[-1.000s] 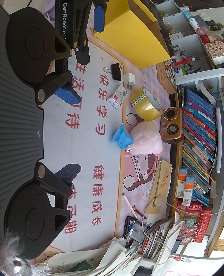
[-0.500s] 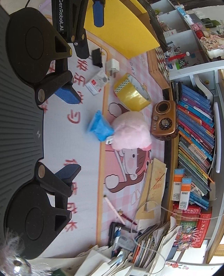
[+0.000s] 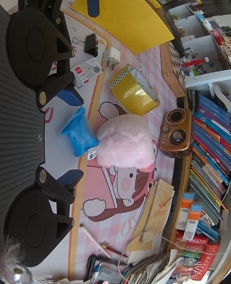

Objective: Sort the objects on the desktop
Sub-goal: 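Grasp the black binder clip with the left gripper while the right grasps the blue cloth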

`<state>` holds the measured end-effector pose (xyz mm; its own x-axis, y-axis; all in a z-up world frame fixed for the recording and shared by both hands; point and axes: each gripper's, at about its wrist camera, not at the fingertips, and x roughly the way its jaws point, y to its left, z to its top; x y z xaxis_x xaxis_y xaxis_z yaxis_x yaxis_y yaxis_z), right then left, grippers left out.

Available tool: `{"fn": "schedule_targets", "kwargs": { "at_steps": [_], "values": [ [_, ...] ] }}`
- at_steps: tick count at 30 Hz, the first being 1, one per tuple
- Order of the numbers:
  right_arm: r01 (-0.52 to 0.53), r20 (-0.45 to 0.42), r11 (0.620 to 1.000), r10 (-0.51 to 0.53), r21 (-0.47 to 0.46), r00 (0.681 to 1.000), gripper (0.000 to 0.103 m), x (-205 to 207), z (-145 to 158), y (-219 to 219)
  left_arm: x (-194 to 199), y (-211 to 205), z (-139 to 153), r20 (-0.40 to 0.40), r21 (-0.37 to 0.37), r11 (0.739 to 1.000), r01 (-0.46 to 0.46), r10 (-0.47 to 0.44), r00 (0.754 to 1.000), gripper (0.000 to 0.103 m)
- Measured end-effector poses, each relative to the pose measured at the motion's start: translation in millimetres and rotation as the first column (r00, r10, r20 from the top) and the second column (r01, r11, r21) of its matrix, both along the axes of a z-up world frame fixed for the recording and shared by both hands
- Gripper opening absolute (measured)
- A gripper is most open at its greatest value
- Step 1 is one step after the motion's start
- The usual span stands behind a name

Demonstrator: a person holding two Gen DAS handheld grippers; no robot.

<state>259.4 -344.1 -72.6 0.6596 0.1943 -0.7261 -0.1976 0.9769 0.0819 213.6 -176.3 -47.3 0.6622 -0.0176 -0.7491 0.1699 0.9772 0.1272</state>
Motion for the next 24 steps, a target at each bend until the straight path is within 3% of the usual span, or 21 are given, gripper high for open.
{"fn": "schedule_targets", "kwargs": {
  "at_steps": [3, 8, 12, 18, 20, 24],
  "values": [
    [-0.010, -0.007, 1.000, 0.010, 0.013, 1.000, 0.073, 5, -1, 1, 5, 3, 0, 0.003, 0.006, 1.000, -0.024, 0.024, 1.000, 0.089],
    [-0.020, -0.015, 1.000, 0.020, 0.022, 1.000, 0.057, 7, -3, 1, 12, 6, -3, 0.001, 0.015, 0.998, -0.067, 0.067, 0.998, 0.088],
    [-0.013, -0.019, 0.999, 0.013, 0.029, 1.000, 0.041, 6, -3, -5, 19, 2, -10, 0.002, 0.047, 0.996, -0.079, 0.079, 0.997, 0.074],
    [-0.009, -0.020, 1.000, 0.009, 0.011, 1.000, 0.043, 1, -3, -10, 29, 4, -20, -0.007, 0.043, 0.986, -0.162, 0.163, 0.987, 0.062],
    [-0.016, -0.019, 1.000, 0.017, 0.010, 1.000, 0.052, 0, -3, -9, 31, 6, -22, -0.014, 0.029, 0.983, -0.183, 0.184, 0.983, 0.059],
    [-0.037, -0.008, 0.999, 0.037, -0.001, 0.999, 0.060, 1, -2, -5, 35, 7, -24, -0.016, 0.026, 0.978, -0.208, 0.209, 0.978, 0.057]
  ]
}}
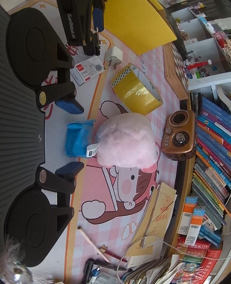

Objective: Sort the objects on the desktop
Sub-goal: 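Grasp the black binder clip with the left gripper while the right grasps the blue cloth, then lift the binder clip and blue cloth and carry both over the yellow box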

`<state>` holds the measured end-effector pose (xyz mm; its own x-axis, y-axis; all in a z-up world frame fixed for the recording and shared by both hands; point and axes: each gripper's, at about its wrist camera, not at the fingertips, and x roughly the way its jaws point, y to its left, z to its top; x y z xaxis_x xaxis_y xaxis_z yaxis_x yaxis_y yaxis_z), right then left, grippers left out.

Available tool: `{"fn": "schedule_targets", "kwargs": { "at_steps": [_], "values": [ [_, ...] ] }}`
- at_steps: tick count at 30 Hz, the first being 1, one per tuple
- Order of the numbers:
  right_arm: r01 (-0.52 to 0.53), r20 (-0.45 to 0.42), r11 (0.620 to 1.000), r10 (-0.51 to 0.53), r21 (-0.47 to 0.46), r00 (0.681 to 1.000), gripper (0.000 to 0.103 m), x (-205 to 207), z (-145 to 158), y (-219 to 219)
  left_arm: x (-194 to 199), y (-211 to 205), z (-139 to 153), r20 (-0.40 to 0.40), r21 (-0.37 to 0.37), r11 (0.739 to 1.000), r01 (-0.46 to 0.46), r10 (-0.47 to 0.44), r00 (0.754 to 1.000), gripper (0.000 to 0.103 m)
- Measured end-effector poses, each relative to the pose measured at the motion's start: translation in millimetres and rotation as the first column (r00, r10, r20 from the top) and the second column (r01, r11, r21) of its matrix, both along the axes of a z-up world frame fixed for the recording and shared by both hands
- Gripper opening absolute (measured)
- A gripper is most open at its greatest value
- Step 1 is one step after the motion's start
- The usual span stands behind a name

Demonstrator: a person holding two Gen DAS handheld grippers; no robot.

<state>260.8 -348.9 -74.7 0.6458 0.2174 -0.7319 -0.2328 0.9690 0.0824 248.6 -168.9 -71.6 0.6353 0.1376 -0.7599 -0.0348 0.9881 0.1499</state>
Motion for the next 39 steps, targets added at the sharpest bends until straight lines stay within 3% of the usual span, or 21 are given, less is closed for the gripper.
{"fn": "schedule_targets", "kwargs": {
  "at_steps": [6, 10, 14, 25, 39],
  "values": [
    [-0.017, 0.005, 0.999, 0.017, -0.035, 1.000, 0.058, 3, -3, 7, 3, 2, -2, 0.005, -0.028, 0.999, -0.036, 0.037, 0.999, 0.049],
    [-0.014, 0.004, 0.999, 0.014, -0.051, 1.000, 0.044, 3, -4, 8, 3, 1, -2, 0.008, -0.044, 0.998, -0.037, 0.037, 0.999, 0.040],
    [-0.017, 0.010, 0.999, 0.017, -0.045, 1.000, 0.039, 0, -4, 8, 1, 3, -1, 0.005, -0.058, 0.998, -0.034, 0.034, 0.999, 0.039],
    [-0.010, 0.051, 1.000, 0.010, -0.007, 0.999, 0.038, -20, 18, 8, -26, 2, 26, 0.061, -0.114, 0.992, 0.059, -0.052, 0.997, 0.039],
    [0.041, 0.054, 0.997, -0.045, 0.071, 0.998, 0.038, -90, 54, 14, -90, 22, 75, 0.187, -0.146, 0.969, 0.200, -0.172, 0.967, 0.040]
  ]
}}
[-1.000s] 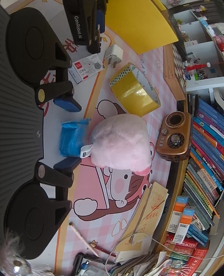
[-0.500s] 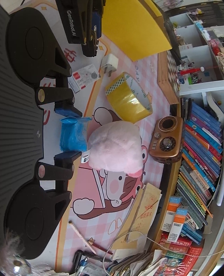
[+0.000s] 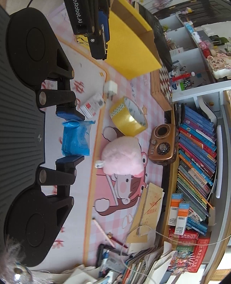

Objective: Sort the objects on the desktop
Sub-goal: 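Lift the binder clip and blue cloth and carry both over the yellow box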

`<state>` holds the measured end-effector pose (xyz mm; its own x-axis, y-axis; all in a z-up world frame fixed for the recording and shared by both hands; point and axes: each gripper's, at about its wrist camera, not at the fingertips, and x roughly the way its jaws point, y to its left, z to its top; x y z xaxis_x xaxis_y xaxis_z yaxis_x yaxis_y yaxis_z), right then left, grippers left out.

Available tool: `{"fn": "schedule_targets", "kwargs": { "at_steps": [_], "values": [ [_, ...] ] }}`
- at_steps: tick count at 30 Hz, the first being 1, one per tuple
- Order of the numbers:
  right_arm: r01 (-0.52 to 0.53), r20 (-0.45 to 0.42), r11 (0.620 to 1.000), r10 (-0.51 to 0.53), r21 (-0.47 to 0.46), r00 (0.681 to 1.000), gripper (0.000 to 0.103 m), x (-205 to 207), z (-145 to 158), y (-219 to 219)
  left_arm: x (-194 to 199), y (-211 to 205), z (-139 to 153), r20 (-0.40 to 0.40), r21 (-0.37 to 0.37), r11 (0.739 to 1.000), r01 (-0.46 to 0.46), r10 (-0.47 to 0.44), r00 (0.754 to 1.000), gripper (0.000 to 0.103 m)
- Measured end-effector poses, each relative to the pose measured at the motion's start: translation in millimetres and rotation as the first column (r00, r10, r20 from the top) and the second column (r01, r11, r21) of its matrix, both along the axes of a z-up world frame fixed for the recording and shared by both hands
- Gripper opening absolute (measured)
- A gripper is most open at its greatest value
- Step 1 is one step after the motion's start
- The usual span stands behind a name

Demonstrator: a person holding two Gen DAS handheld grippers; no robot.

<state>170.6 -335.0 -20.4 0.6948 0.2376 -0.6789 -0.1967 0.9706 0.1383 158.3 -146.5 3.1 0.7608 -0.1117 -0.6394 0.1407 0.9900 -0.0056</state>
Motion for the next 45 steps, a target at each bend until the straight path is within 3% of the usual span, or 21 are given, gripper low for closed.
{"fn": "schedule_targets", "kwargs": {
  "at_steps": [26, 45],
  "values": [
    [-0.059, -0.040, 0.998, 0.058, -0.020, 0.998, 0.037, -111, 9, 103, -109, 88, 4, 0.005, -0.013, 0.999, 0.041, -0.041, 0.999, 0.040],
    [-0.127, -0.024, 0.992, 0.126, -0.009, 0.992, 0.037, -154, 10, 176, -159, 156, 7, 0.016, -0.020, 1.000, -0.006, 0.006, 1.000, 0.040]
  ]
}}
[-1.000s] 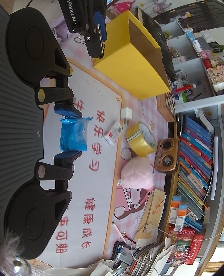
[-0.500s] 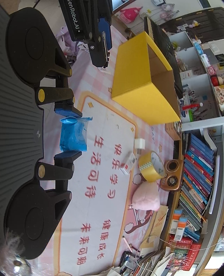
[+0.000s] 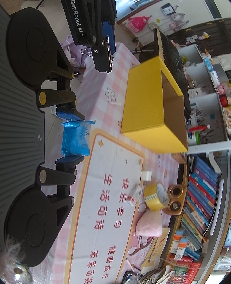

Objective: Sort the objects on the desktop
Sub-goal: 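Lift the binder clip and blue cloth and carry both over the yellow box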

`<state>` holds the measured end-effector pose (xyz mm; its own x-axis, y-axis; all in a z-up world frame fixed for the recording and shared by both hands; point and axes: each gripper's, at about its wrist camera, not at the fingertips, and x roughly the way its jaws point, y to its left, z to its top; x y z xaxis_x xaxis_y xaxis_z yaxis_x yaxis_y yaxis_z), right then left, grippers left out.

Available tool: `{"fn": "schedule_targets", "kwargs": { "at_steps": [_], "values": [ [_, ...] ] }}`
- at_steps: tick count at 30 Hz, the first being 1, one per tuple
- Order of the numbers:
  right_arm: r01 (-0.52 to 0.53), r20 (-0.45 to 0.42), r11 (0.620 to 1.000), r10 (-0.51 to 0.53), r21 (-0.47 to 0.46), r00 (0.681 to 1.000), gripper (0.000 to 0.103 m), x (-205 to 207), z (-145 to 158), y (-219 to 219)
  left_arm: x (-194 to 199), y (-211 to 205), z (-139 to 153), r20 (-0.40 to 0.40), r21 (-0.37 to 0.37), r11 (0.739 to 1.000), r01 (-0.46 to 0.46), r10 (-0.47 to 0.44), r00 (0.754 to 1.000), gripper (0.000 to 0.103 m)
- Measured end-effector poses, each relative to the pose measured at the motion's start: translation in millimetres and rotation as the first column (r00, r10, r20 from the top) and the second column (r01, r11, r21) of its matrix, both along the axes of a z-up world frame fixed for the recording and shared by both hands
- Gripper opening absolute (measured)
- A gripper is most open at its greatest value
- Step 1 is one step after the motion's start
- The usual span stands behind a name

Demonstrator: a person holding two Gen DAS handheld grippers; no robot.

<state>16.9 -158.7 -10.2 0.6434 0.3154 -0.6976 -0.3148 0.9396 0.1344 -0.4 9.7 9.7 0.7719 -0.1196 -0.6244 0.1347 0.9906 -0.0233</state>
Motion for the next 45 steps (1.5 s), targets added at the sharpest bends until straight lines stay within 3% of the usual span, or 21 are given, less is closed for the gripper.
{"fn": "schedule_targets", "kwargs": {
  "at_steps": [24, 45],
  "values": [
    [-0.145, 0.020, 0.989, 0.146, -0.029, 0.989, 0.037, -1, 4, 81, -19, 71, 2, 0.016, -0.029, 0.993, -0.119, 0.119, 0.993, 0.040],
    [-0.212, 0.099, 0.977, 0.211, 0.002, 0.973, 0.037, 58, 33, 90, 34, 82, 21, 0.075, -0.025, 0.988, -0.150, 0.152, 0.986, 0.040]
  ]
}}
